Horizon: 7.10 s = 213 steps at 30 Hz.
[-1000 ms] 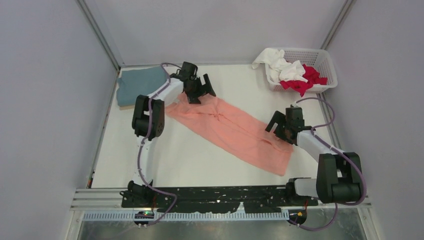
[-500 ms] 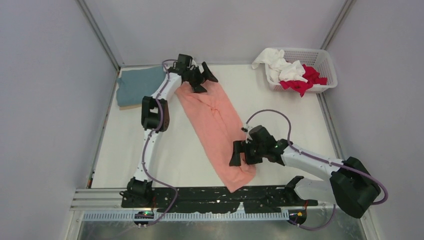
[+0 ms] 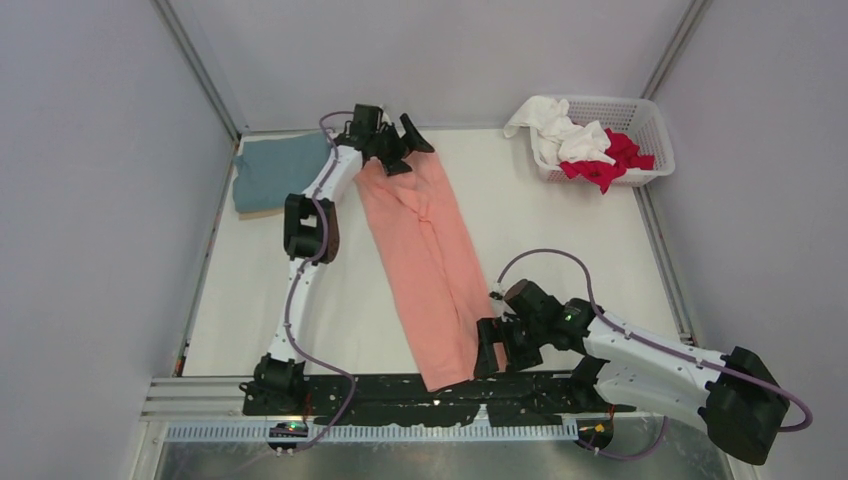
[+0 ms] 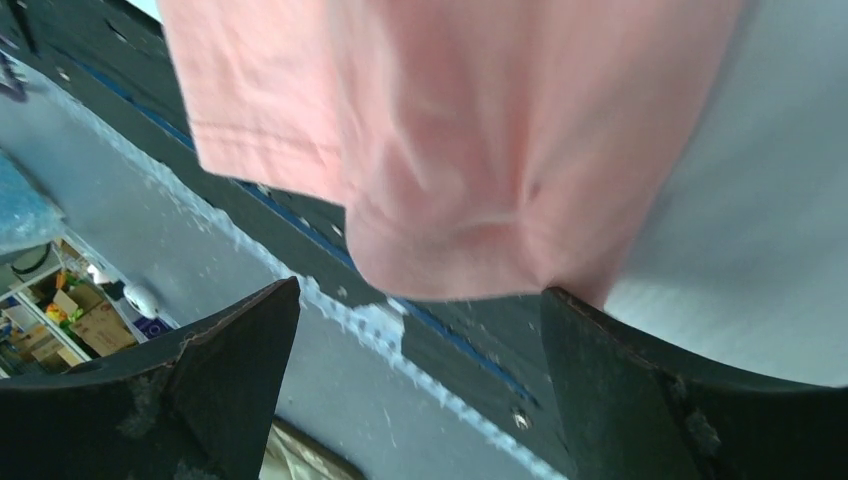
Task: Fold and stack the t-shirts
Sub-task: Rotate the tshirt 90 degrees, then grab the bottom of the folded rectangular tshirt with both arms, then fold the folded rectangular tshirt in 1/3 of the way
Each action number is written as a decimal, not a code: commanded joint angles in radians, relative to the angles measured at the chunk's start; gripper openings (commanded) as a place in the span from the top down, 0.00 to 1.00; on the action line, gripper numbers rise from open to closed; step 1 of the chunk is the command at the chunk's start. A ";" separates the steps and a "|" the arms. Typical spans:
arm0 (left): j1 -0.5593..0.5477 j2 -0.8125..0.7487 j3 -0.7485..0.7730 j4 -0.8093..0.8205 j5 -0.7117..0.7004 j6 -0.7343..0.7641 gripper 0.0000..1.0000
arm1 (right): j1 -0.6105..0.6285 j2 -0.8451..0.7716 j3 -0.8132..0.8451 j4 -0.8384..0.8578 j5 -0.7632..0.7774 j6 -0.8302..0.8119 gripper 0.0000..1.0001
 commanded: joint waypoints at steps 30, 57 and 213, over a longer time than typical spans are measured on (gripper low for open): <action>-0.066 -0.664 -1.007 0.143 -0.217 0.177 0.01 | -0.123 0.694 0.463 0.365 0.271 -0.231 0.05; -0.008 -0.073 -0.002 -0.275 -0.201 0.176 0.00 | -0.018 0.742 0.428 0.338 0.387 0.176 0.05; -0.199 -1.134 -1.418 0.142 -0.443 0.110 1.00 | -0.422 0.589 0.607 0.439 0.196 -0.200 0.94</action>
